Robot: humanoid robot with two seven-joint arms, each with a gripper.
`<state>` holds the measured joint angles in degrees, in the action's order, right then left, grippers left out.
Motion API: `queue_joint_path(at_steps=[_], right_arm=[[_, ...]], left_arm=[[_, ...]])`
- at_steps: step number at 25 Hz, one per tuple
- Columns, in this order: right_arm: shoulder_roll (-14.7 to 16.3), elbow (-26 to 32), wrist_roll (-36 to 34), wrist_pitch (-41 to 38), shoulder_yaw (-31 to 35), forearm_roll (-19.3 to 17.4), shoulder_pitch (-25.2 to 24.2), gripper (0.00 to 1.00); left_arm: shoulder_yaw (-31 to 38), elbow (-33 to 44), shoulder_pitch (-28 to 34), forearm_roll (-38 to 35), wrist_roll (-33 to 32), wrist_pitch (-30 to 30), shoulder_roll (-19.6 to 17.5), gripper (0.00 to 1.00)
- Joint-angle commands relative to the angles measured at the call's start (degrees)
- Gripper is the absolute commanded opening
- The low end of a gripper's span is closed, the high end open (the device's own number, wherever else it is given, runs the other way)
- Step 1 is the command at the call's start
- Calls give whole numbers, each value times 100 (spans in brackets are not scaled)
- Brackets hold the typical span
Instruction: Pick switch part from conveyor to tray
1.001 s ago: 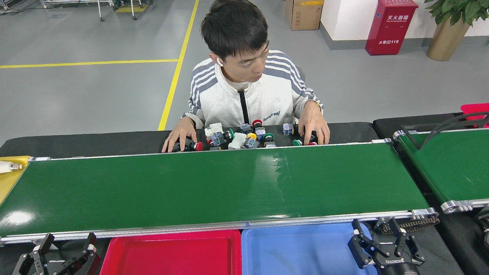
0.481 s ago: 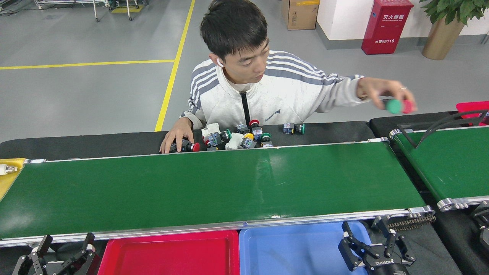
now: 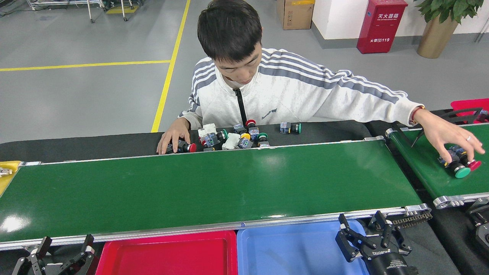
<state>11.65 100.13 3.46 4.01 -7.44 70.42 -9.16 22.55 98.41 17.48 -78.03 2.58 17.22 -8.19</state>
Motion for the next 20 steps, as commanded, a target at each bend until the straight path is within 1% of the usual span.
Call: queue_joint_path(at_steps=[1,3,10,16,20], right_arm=[[48,24,-56,-23,23,95,28,100],[109,-178,-285,-23,32,112,20,100],[100,-213,-803,30,58,165,2,100],[135,-248,-724,39,50,200,28,100],[127,-362,-496,30,58,200,55,100]], left_arm=[[48,82,-8,25,6,19,-7,100],[48,73,9,25,6,27,-16,100],[92,82,9,33,6,-8,-25,100],[145,47,53,33,23,-25,-25,100],[145,20,62,7,23,-8,-33,100]])
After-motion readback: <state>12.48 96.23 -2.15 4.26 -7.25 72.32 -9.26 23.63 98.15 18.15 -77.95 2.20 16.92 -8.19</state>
